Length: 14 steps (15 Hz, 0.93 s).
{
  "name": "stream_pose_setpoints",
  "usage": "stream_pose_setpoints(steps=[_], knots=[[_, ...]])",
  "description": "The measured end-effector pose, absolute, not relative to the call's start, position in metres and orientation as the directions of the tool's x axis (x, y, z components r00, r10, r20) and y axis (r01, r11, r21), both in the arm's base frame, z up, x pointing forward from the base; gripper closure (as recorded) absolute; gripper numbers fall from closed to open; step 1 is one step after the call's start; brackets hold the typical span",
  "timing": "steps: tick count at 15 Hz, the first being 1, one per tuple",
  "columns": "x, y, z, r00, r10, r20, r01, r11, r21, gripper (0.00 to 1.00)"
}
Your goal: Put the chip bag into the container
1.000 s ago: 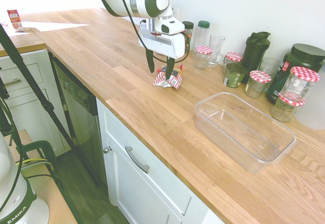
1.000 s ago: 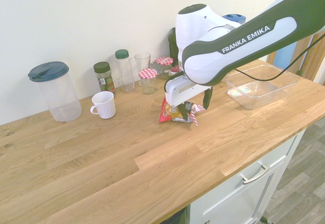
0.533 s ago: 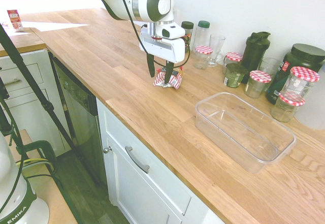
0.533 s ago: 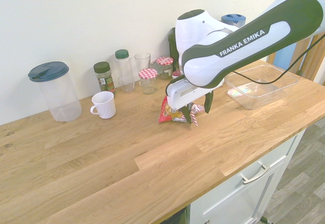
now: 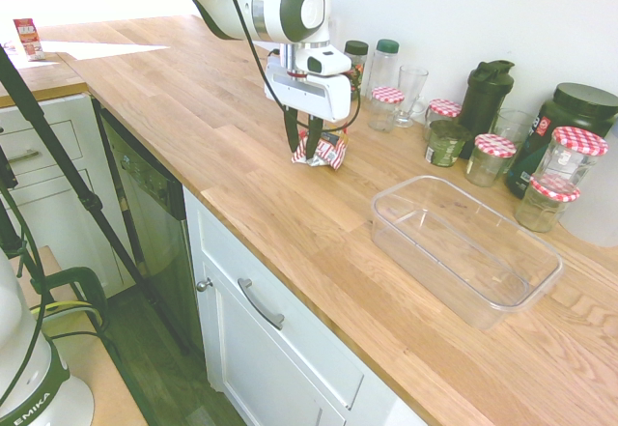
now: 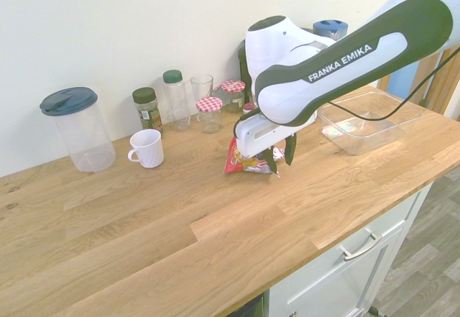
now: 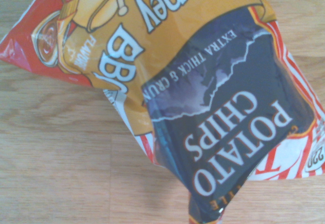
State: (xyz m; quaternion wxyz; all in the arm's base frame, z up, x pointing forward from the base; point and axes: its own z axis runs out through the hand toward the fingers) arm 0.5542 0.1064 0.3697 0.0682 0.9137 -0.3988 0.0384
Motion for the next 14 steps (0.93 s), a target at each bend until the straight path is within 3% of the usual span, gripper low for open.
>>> stream_pose_setpoints(steps=[14], knots=[[0.561,0.111,0.357,0.690,-0.711,0.136,-0.723,-0.686,0.083,1.00]])
